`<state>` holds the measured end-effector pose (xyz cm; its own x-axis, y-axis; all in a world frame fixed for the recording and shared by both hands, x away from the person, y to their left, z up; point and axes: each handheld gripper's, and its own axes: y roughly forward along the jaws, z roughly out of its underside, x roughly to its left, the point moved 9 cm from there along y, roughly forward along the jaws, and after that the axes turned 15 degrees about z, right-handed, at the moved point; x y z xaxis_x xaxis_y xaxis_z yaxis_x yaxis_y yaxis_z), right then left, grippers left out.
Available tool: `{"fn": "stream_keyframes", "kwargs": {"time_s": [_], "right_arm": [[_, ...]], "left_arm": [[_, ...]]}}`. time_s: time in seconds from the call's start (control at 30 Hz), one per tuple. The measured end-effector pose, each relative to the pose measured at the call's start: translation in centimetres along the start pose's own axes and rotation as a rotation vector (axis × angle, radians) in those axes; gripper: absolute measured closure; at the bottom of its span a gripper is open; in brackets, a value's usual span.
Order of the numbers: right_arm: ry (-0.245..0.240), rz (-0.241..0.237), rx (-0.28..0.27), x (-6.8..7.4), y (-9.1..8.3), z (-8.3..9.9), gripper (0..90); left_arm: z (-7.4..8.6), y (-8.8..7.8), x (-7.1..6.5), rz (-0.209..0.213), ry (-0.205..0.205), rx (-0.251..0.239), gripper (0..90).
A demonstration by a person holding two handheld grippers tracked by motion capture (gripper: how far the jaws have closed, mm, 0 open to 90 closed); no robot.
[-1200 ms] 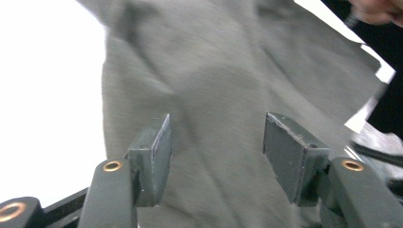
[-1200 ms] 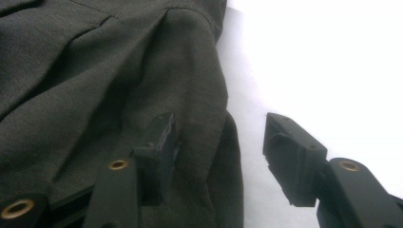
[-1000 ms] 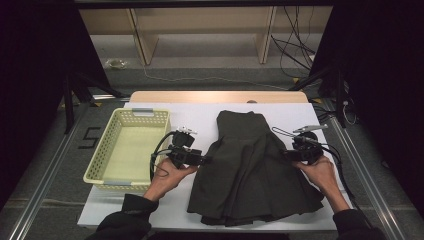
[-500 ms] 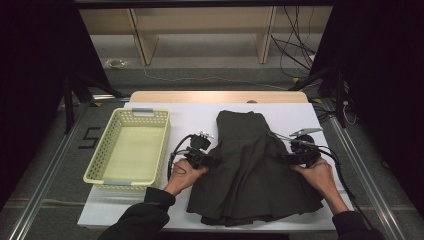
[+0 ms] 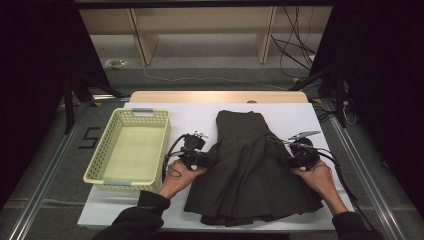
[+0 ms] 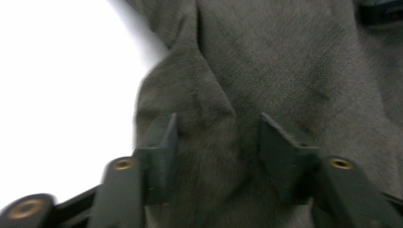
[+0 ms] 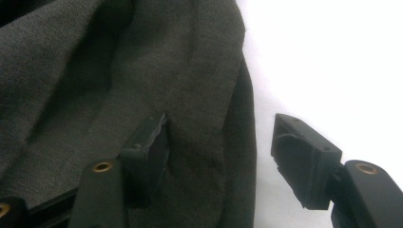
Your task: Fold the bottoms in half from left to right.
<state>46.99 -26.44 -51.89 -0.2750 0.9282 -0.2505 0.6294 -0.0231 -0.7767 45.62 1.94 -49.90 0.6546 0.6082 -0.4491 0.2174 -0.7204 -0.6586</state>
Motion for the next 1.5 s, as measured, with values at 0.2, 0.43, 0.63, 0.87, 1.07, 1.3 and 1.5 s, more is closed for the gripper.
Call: {"fn": "stream_keyframes", "kwargs": {"time_s": [0.2, 0.43, 0.63, 0.87, 1.07, 1.3, 1.5], "right_arm": [[0.001, -0.008, 0.019, 0.2, 0.1, 0.3, 37.3], [0.004, -0.007, 0.081, 0.8, 0.7, 1.1, 38.1], [0.050, -0.028, 0.152, 1.2, 0.9, 2.3, 41.4], [0.089, -0.093, 0.179, 1.8, 0.5, 2.7, 61.4], [0.120, -0.122, 0.187, 2.5, 0.1, 2.7, 78.8], [0.156, -0.132, 0.189, 3.9, -0.8, 2.7, 81.3], [0.130, -0.141, 0.170, 6.1, -2.0, 2.6, 81.1]], "left_arm": [[1.4, -0.1, 0.1, -0.024, -0.020, 0.050, 33.2], [2.7, 2.1, 0.8, 0.006, -0.100, 0.112, 26.1], [2.7, 2.9, 0.5, 0.026, -0.085, 0.126, 35.1], [2.5, 3.0, 0.4, 0.034, -0.031, 0.113, 74.1], [2.2, 2.6, 0.7, 0.026, -0.029, 0.092, 80.3], [1.7, 1.7, 1.5, 0.008, -0.033, 0.067, 80.9], [2.0, 0.7, 2.2, 0.012, -0.051, 0.063, 80.6]]}}
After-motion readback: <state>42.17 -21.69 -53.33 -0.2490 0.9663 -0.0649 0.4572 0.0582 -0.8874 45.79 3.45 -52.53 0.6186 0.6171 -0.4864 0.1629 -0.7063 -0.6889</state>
